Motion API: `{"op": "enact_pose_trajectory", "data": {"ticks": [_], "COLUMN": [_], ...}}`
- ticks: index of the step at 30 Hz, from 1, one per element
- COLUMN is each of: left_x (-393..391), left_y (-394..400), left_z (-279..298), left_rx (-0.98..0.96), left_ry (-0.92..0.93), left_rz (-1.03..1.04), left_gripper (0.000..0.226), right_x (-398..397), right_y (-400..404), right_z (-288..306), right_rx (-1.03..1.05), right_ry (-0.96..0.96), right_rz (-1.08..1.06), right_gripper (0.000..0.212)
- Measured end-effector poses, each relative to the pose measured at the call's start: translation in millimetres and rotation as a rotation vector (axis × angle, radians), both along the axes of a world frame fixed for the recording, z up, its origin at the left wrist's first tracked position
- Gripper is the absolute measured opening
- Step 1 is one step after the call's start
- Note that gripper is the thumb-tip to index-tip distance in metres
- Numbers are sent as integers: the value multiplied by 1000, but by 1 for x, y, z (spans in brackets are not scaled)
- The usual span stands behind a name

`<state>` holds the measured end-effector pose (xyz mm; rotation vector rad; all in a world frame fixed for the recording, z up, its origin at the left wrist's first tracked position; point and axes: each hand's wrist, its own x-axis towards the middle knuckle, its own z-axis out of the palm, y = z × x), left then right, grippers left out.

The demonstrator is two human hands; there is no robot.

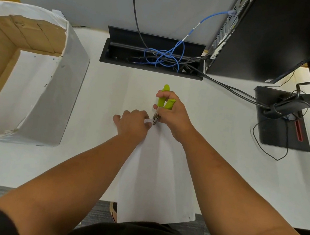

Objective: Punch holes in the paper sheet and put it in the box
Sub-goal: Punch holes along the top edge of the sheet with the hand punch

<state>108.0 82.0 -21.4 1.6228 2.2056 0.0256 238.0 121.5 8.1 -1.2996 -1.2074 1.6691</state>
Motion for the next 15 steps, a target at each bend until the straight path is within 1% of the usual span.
{"op": "enact_pose_trajectory", "data": {"ticks": [4,7,9,13,15], "left_x": [1,0,-1,0,0], "left_y": [-3,-3,-1,0,0], "left_z": [-9,-12,-13,-13,-12], "left_rx": [81,112,115,114,103], "left_ry": [-54,-68,-71,-72,-76], "left_rz": [7,-10,-20,-27,-17], "left_gripper": [13,10,9,9,8], "right_x": [3,5,6,7,10], "right_y": [4,7,7,10,12], "right_z": [1,4,5,9,10], "right_rx": [-57,-67,-63,-31,-19], "right_ry": [2,-4,-19,-32,-31], "right_rz": [-42,-15,-3,-68,-58], "right_gripper": [40,42,43,46,45]}}
